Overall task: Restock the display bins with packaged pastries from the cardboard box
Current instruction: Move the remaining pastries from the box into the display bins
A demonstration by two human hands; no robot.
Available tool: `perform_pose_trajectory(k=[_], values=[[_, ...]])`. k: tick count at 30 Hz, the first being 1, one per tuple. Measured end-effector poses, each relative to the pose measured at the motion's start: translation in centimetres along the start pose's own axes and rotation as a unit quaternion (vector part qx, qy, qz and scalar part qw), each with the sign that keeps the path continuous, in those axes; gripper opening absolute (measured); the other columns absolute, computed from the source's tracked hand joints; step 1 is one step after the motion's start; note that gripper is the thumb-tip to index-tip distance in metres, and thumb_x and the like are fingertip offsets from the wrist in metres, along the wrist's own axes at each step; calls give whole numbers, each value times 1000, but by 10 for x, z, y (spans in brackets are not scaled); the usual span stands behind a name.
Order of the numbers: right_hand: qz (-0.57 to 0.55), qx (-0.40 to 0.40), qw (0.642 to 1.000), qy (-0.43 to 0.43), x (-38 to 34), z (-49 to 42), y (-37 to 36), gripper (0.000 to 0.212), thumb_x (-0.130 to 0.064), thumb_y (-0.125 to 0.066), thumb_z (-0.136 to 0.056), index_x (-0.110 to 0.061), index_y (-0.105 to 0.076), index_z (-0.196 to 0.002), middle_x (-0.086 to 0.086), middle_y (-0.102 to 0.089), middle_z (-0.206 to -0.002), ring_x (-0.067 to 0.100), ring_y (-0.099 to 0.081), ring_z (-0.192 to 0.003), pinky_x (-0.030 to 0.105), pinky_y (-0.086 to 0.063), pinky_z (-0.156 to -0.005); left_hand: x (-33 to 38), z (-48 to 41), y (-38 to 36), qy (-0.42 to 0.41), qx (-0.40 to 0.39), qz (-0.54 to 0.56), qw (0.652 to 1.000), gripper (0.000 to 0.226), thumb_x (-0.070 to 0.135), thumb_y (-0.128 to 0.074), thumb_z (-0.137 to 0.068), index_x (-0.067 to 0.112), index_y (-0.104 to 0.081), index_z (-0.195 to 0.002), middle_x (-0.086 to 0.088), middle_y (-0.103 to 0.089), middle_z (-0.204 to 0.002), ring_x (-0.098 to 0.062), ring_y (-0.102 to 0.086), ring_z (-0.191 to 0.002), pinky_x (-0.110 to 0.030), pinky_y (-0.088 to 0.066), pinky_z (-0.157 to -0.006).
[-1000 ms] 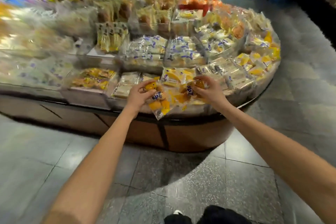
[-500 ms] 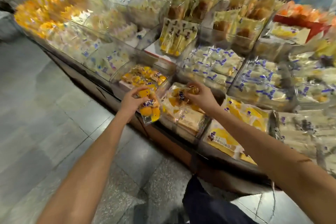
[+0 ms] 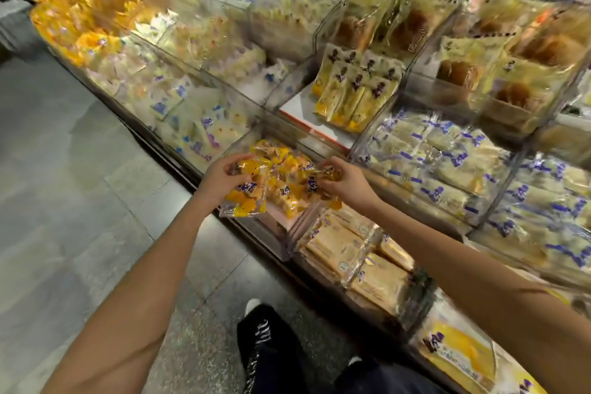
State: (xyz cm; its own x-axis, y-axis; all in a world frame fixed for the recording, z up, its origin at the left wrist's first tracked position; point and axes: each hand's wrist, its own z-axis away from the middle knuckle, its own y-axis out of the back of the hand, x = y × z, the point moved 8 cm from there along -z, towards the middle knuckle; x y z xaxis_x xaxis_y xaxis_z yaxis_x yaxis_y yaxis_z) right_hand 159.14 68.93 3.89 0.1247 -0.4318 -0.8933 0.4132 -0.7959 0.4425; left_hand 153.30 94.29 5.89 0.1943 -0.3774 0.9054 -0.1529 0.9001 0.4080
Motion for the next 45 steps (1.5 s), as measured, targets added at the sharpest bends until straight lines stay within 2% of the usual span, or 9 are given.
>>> perform_pose_trajectory(k=[7,11,16,19,23,27,35,39,45], values=[[-21,43,994,-99,20,-61,-59,20,-17,-71,-87,-14,-64,-106,2,-68,-102,13,-71,-77,26,-57,-61,-21,-108,3,-4,-252,-189,949,47,0,-66,-87,31,-65,-120,17,-57,-94,-5,-52,-79,-14,-44,-69],[-4,66,987,-147,27,-82,-82,19,-20,-74,-84,-20,-65,-100,-3,-66,-102,11,-62,-88,25,-48,-74,-57,-146,-16,-7,-408,-277,870,49,-5,-63,-85,30,-65,-120,11,-51,-140,-10,-46,-126,-20,-37,-93],[16,57,977,-204,41,-85,-111,19,-20,-74,-85,-20,-64,-101,-9,-58,-106,13,-57,-101,25,-42,-78,-90,-165,-39,-32,-534,-351,769,72,-4,-65,-85,33,-44,-144,13,-37,-148,-11,-41,-131,-26,-39,-97],[50,72,969,-231,47,-76,-116,22,-20,-74,-85,-14,-67,-105,-7,-59,-98,12,-56,-96,23,-37,-75,-107,-176,-47,-43,-535,-375,755,70,2,-73,-81,27,-42,-138,3,-45,-139,-23,-58,-111,-41,-51,-92],[95,54,964,-243,51,-64,-129,20,-19,-72,-86,-12,-64,-103,-5,-57,-94,15,-54,-96,25,-39,-76,-115,-179,-59,-59,-550,-376,743,46,5,-79,-76,22,-55,-112,0,-59,-113,-19,-59,-105,-37,-53,-90],[192,-42,951,-237,45,-60,-145,38,-20,-63,-92,-15,-54,-129,4,-62,-107,21,-57,-98,25,-37,-74,-121,-168,-67,-86,-568,-365,733,40,7,-78,-78,19,-63,-113,7,-61,-108,-11,-58,-102,-36,-51,-93],[207,-110,946,-224,44,-55,-153,49,-22,-60,-95,-30,-47,-142,5,-64,-126,21,-60,-111,29,-45,-93,-125,-166,-62,-61,-530,-252,808,32,0,-74,-80,27,-70,-99,0,-68,-106,-16,-63,-100,-32,-54,-90],[219,-129,943,-215,45,-58,-152,48,-18,-58,-97,-26,-47,-143,7,-65,-122,22,-61,-107,25,-43,-83,-125,-159,-73,-107,-543,-319,769,31,8,-70,-86,32,-70,-105,5,-64,-119,-12,-59,-107,-38,-50,-98],[257,-119,942,-181,43,-56,-159,46,-27,-56,-97,-32,-48,-141,-3,-61,-89,9,-52,-69,27,-48,-73,-135,-152,-55,-216,-523,-433,701,57,29,-75,-84,40,-53,-135,6,-42,-136,-13,-38,-123,-36,-34,-109]])
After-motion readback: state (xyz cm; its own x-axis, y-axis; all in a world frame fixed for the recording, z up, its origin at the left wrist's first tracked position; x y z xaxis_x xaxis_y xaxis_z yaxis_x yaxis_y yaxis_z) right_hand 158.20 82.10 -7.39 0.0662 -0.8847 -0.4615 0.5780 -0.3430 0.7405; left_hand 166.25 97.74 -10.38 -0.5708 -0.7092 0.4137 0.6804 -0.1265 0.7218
